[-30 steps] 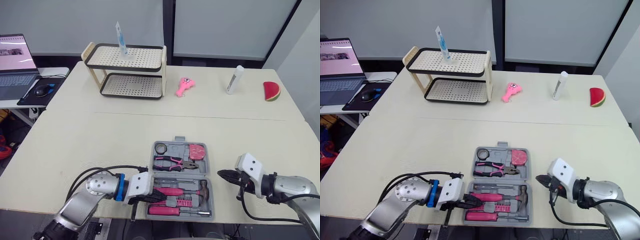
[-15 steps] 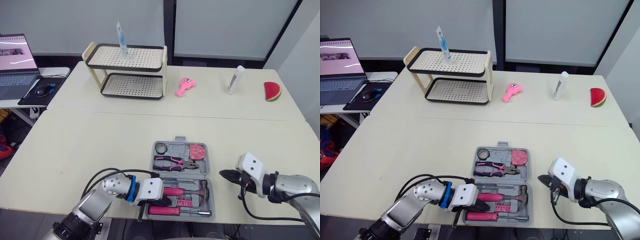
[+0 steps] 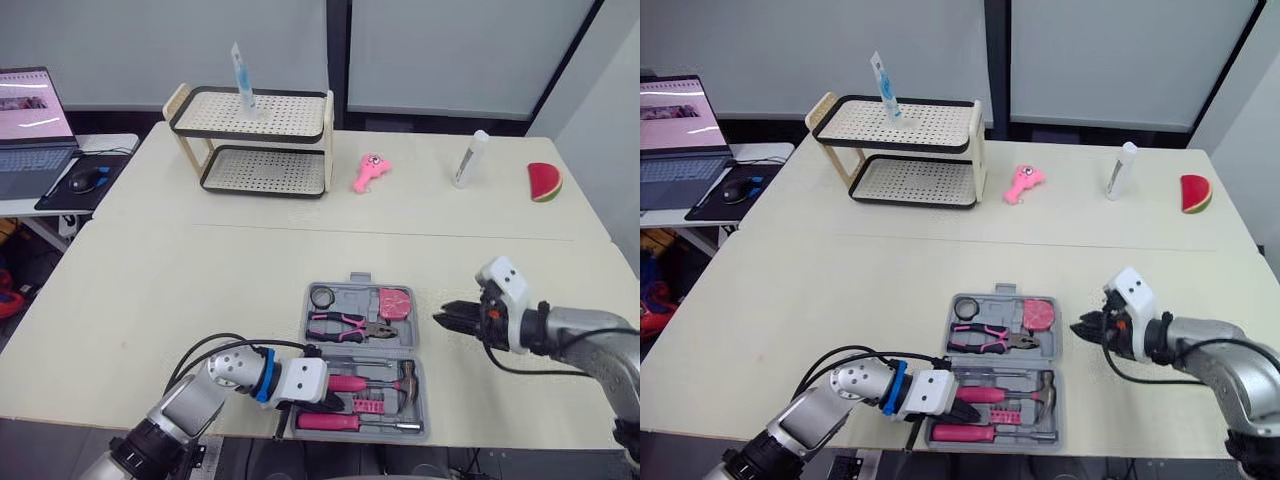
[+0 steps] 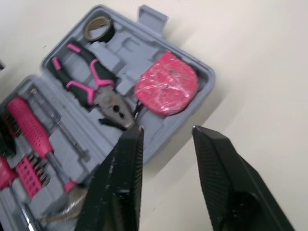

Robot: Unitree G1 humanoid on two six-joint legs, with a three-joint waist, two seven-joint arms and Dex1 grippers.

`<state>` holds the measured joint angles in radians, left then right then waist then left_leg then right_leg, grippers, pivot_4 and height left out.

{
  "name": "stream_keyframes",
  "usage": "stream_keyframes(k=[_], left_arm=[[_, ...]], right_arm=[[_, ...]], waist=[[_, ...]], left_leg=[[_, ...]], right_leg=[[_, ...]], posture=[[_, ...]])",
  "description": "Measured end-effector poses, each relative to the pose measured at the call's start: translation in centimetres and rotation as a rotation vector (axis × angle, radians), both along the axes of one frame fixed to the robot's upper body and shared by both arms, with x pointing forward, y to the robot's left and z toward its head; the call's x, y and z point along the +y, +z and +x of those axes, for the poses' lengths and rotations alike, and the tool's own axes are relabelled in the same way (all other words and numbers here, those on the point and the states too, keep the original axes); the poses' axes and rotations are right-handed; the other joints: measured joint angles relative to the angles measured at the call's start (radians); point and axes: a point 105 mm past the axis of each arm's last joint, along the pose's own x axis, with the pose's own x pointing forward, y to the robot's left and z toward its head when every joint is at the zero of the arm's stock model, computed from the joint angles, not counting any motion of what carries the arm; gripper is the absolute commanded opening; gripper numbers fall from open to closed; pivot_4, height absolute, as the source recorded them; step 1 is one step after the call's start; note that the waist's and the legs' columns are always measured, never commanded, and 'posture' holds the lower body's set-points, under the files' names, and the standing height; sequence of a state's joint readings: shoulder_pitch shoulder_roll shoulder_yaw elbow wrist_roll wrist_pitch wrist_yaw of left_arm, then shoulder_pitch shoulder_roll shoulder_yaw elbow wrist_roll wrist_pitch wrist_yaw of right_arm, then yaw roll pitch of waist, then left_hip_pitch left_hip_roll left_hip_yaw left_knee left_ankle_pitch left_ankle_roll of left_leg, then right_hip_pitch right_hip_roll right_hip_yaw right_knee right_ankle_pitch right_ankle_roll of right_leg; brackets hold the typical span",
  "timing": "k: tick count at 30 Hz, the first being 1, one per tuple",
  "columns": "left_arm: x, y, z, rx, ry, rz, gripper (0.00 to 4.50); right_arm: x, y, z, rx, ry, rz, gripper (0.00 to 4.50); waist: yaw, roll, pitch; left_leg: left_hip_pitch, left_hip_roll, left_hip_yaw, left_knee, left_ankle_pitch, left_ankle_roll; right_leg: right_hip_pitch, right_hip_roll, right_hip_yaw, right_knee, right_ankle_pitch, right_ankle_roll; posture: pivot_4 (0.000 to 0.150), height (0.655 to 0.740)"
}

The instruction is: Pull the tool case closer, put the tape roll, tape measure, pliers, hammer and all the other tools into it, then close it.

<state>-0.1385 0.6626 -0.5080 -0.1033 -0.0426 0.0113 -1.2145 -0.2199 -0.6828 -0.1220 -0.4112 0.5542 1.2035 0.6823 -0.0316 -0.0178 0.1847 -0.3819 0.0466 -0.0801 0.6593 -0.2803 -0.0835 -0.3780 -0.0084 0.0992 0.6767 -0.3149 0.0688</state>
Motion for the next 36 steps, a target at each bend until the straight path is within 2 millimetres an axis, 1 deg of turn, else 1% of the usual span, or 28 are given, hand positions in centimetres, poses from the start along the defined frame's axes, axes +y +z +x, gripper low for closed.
stream_keyframes(k=[2, 4, 7, 8, 12, 13, 18, 21, 23, 28, 36], left_arm=[[-0.1, 0.0, 0.0, 0.0, -0.005, 0.001, 0.0], [-0.1, 0.0, 0.0, 0.001, -0.008, 0.002, 0.0], [-0.1, 0.0, 0.0, 0.0, -0.01, 0.003, 0.0], [-0.1, 0.0, 0.0, 0.001, -0.01, 0.003, 0.0], [-0.1, 0.0, 0.0, 0.001, -0.009, 0.004, 0.0], [0.0, 0.0, 0.0, 0.001, -0.009, 0.005, 0.0], [0.2, 0.0, 0.0, 0.003, -0.015, 0.016, 0.0], [0.4, -0.1, -0.1, 0.007, -0.024, 0.027, 0.0], [0.5, -0.1, -0.1, 0.01, -0.029, 0.032, 0.0], [0.8, -0.1, -0.2, 0.015, -0.045, 0.05, 0.0], [1.0, -0.1, -0.4, 0.016, -0.064, 0.067, 0.0]], right_arm=[[0.5, -0.5, 1.1, 0.034, -0.039, 0.03, 2.94], [1.4, -1.2, 1.7, 0.065, -0.061, 0.049, 3.38], [2.1, -2.4, 2.5, 0.096, -0.119, 0.061, 4.4], [2.2, -2.8, 2.7, 0.105, -0.133, 0.06, 4.46], [2.9, -4.6, 3.1, 0.155, -0.189, 0.064, 4.46], [3.0, -4.8, 3.2, 0.157, -0.193, 0.068, 4.46], [4.2, -4.8, 3.5, 0.169, -0.177, 0.11, 4.46], [5.4, -4.8, 3.6, 0.183, -0.149, 0.138, 4.46], [5.9, -4.8, 3.6, 0.186, -0.136, 0.146, 4.46], [6.3, -4.8, 4.0, 0.207, -0.127, 0.202, 4.46], [6.3, -4.8, 4.2, 0.236, -0.083, 0.294, 4.46]], waist=[[0.0, 0.0, 0.0], [0.001, 0.001, 0.0], [0.0, 0.001, 0.0], [0.0, 0.001, 0.0], [-0.001, 0.002, 0.0], [-0.002, 0.002, 0.0], [-0.01, 0.003, -0.001], [-0.02, 0.003, -0.001], [-0.025, 0.003, -0.001], [-0.038, 0.003, -0.001], [-0.053, 0.003, -0.001]], left_leg=[[0.0, 0.0, 0.0, -0.001, 0.0, 0.0], [-0.001, 0.0, 0.0, -0.001, 0.0, 0.0], [-0.001, 0.0, 0.001, -0.001, 0.0, 0.0], [-0.001, 0.0, 0.001, -0.001, 0.0, 0.0], [-0.001, 0.0, 0.0, -0.001, 0.0, 0.0], [-0.001, 0.0, 0.001, -0.001, 0.0, 0.0], [0.0, 0.0, 0.0, -0.001, 0.0, 0.0], [0.001, 0.0, 0.0, -0.001, 0.0, 0.0], [0.0, 0.0, 0.0, -0.001, 0.0, 0.0], [0.002, 0.001, 0.0, -0.002, 0.0, 0.0], [0.002, 0.001, 0.0, -0.004, 0.0, 0.0]], right_leg=[[-0.001, 0.0, 0.0, -0.001, 0.0, 0.0], [-0.001, 0.0, 0.0, -0.001, 0.0, 0.0], [-0.001, 0.0, 0.0, -0.001, 0.0, 0.0], [-0.001, 0.0, 0.0, 0.0, 0.0, 0.0], [-0.001, 0.0, 0.0, 0.0, 0.0, 0.0], [-0.001, 0.0, 0.0, 0.001, 0.0, 0.0], [-0.001, 0.0, 0.0, 0.002, 0.0, 0.0], [-0.001, 0.001, 0.0, 0.002, 0.0, 0.0], [-0.001, 0.001, 0.0, 0.002, 0.0, 0.0], [-0.001, 0.001, 0.001, 0.002, 0.0, 0.0], [-0.001, 0.001, 0.001, 0.003, 0.0, 0.0]], posture=[[0.15, 0.735], [0.15, 0.735], [0.15, 0.735], [0.15, 0.735], [0.15, 0.735], [0.15, 0.735], [0.15, 0.735], [0.15, 0.735], [0.15, 0.735], [0.15, 0.735], [0.15, 0.735]])
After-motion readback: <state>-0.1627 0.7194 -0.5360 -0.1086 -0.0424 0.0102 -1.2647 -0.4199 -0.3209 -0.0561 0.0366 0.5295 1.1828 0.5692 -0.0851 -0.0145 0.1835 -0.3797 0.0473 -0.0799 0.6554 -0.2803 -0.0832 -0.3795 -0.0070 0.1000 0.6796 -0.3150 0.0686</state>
